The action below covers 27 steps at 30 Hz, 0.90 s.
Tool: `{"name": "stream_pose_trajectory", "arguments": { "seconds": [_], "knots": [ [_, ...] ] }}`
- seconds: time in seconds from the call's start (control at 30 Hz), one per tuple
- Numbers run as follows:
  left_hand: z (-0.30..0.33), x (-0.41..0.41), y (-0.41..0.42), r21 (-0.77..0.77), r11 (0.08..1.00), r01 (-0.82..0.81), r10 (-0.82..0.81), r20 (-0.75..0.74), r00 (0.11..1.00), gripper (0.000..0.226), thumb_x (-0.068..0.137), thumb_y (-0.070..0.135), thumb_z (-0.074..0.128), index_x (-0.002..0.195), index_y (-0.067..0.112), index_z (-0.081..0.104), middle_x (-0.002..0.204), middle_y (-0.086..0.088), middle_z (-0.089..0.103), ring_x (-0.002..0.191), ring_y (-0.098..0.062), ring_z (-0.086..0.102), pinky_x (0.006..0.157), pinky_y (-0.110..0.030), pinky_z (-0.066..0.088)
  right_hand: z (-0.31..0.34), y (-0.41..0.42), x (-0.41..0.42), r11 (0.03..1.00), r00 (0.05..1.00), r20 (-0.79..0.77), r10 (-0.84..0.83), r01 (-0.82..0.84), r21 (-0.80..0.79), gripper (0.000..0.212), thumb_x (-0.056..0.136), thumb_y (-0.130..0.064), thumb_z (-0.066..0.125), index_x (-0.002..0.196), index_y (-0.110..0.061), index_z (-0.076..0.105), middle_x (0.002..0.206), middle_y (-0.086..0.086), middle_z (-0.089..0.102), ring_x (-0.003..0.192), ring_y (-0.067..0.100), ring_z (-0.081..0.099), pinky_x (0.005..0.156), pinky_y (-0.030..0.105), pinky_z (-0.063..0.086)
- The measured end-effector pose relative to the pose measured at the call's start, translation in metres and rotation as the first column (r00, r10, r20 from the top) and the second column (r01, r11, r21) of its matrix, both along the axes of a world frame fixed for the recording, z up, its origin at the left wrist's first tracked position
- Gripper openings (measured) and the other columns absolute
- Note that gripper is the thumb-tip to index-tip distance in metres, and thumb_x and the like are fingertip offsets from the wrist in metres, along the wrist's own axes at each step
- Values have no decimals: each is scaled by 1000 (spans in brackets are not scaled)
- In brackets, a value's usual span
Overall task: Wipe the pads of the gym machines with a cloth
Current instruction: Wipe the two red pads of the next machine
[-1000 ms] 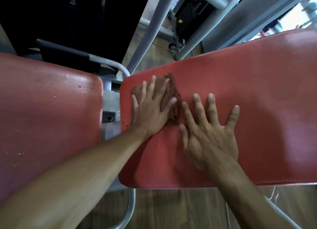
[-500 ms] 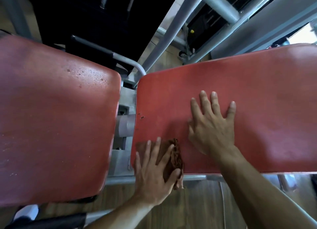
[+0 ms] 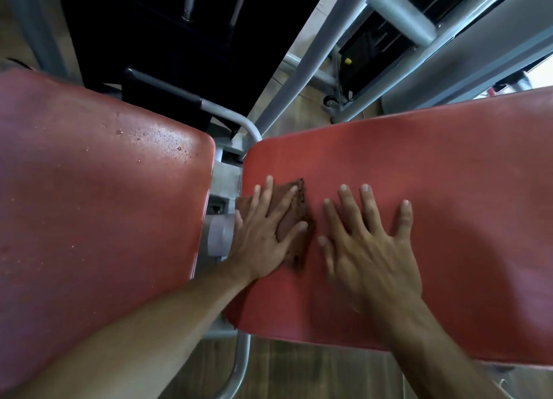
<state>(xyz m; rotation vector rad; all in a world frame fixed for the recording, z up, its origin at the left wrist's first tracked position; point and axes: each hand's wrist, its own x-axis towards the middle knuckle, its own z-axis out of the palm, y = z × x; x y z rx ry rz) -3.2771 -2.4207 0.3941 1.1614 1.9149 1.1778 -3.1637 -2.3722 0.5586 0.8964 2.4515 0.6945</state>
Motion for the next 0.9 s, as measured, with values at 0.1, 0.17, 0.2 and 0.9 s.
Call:
{"name": "stream_pose_trajectory", "arguments": {
  "seconds": [0.1,0.17,0.2,0.9],
  "knots": [
    [-2,-27,44,28,996,-90,91,-27,995,69,83,84,14,147,62,-1,165,11,-14,152,-17,-12,116,-68,3,-3,3,0,1000,1000,-11,14,-14,3,62,98,-47,30,152,-16,40,163,9,26,152,34,19,111,73,1],
    [-3,-47,70,44,988,-145,148,-61,987,72,83,85,13,149,58,8,167,7,0,153,-21,-2,115,-69,10,-4,3,-1,1000,999,-27,18,-18,6,62,98,-47,32,151,-16,42,163,9,27,151,34,20,111,73,1],
    [-4,-58,82,53,986,-158,162,-68,984,73,82,85,11,149,56,13,166,5,7,153,-22,4,114,-68,14,-5,3,-1,1000,999,-29,21,-21,10,62,98,-48,32,151,-17,42,163,8,27,151,34,20,111,73,1],
    [6,50,-63,-46,999,-5,2,-75,997,66,82,86,-1,143,65,-14,163,17,-16,152,-16,-13,114,-68,16,-5,-9,-12,1000,999,-26,-30,30,-8,60,98,-42,27,153,-20,35,164,9,23,152,36,12,109,76,3]
  ]
}}
